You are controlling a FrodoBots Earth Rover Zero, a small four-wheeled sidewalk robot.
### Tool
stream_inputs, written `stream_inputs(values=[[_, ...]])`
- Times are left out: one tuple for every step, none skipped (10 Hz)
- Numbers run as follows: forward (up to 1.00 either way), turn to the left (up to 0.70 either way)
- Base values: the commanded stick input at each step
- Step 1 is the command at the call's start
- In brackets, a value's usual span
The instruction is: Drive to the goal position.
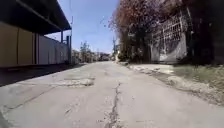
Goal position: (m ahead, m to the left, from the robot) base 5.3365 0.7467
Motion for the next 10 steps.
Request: stream_inputs(values=[[0.85, 0.00], [0.85, 0.00], [0.85, 0.00], [0.85, 0.00], [0.85, 0.00], [0.85, 0.00], [0.85, 0.00], [0.85, 0.02], [0.85, 0.02], [0.85, 0.00]])
